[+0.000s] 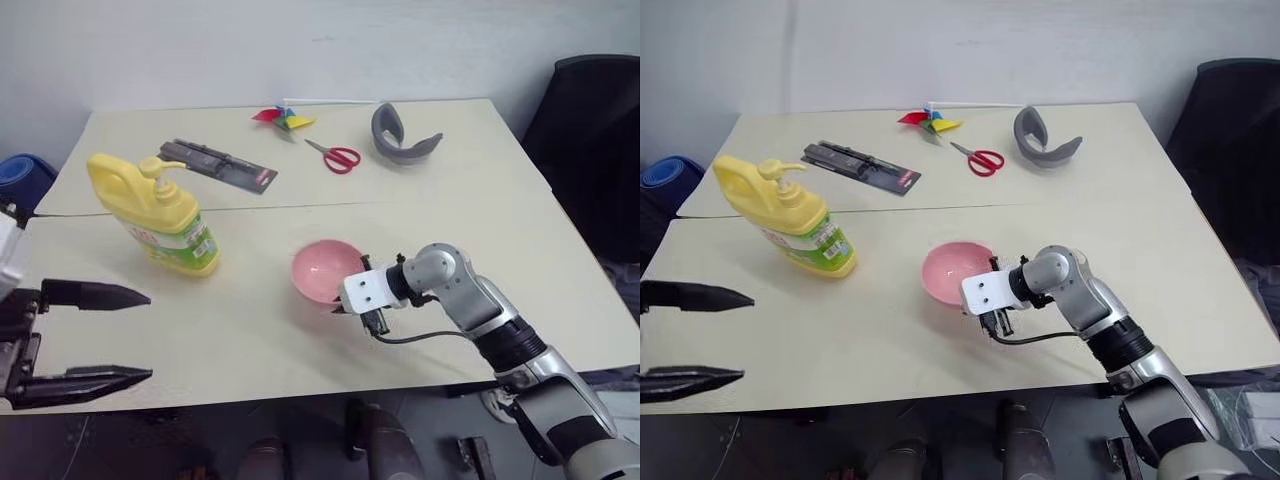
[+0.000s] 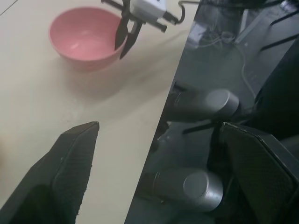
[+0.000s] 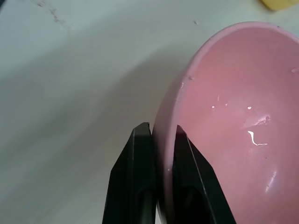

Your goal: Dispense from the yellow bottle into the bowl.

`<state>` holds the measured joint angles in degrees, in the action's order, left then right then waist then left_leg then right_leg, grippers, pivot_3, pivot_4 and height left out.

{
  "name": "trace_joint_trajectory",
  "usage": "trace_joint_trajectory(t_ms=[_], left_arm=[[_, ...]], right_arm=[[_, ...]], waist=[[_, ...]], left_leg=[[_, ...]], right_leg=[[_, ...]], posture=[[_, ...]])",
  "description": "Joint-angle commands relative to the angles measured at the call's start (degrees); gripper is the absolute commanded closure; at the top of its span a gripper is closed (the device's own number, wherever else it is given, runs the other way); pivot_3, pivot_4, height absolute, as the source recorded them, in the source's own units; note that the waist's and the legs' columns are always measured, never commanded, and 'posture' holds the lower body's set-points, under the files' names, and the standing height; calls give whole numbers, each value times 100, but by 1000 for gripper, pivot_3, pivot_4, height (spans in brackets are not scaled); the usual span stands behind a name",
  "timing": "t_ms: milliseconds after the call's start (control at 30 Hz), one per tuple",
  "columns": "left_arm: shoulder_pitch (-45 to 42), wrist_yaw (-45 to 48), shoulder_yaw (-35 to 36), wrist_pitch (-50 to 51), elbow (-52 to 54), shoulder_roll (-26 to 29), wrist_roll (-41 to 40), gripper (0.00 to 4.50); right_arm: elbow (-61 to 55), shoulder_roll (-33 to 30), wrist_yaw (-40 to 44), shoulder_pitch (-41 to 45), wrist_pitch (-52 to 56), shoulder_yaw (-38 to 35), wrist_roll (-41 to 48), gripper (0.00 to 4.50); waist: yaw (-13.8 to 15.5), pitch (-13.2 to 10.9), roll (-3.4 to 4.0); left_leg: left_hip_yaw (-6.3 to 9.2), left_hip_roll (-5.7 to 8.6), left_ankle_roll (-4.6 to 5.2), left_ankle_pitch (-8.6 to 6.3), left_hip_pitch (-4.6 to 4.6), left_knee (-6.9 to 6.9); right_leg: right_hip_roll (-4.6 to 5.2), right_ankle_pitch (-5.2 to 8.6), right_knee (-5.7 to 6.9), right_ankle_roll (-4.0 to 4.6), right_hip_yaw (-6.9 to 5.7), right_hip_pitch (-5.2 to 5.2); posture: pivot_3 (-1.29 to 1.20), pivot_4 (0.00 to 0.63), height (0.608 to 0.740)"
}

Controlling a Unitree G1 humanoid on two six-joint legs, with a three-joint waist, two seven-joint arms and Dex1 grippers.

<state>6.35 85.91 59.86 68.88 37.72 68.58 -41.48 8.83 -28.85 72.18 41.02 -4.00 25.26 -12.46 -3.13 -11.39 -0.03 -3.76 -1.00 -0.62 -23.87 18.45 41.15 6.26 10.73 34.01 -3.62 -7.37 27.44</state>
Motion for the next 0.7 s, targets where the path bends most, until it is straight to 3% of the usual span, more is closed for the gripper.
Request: trace_joint_trajectory(t_ms=[33, 333, 467, 600, 700], left_arm=[[279, -56, 204, -603, -64, -66, 274, 0], [669, -166, 275, -1418, -583, -218, 535, 0], [978, 46, 664, -1626, -986, -231, 707, 0], [970, 154, 1072, -1552, -1634, 89, 741, 0], [888, 158, 1233, -1482, -2064, 282, 699, 0]], right_arm=[[-21, -90, -58, -104, -92, -11, 63, 3279], [-693, -803, 768, 90, 1674, -956, 1390, 163], [-304, -2084, 1897, 613, 2770, -1755, 2654, 30], [812, -3287, 2032, 1211, 2827, -1519, 3478, 30], [1294, -3765, 2032, 1474, 2845, -1218, 3998, 30]], waist=[[15, 1, -1], [74, 0, 0], [137, -8, 13], [162, -6, 9], [146, -5, 6]], left_leg=[[0, -1, 0, 0, 1, -1], [2, -1, 9, -4, 4, -3], [2, -1, 19, -9, 9, -3], [-3, -3, 32, -17, 10, -10], [-10, -5, 33, -19, 7, -15]], right_leg=[[-1, 0, -2, 1, -1, 0], [0, 0, -8, 1, -3, 2], [0, -1, -14, -1, -1, 8], [-2, 0, -27, 1, -12, 6], [-5, 1, -33, 1, -9, 2]], posture=[[0, 150, 740], [0, 150, 740], [0, 150, 740], [0, 150, 740], [0, 150, 740]])
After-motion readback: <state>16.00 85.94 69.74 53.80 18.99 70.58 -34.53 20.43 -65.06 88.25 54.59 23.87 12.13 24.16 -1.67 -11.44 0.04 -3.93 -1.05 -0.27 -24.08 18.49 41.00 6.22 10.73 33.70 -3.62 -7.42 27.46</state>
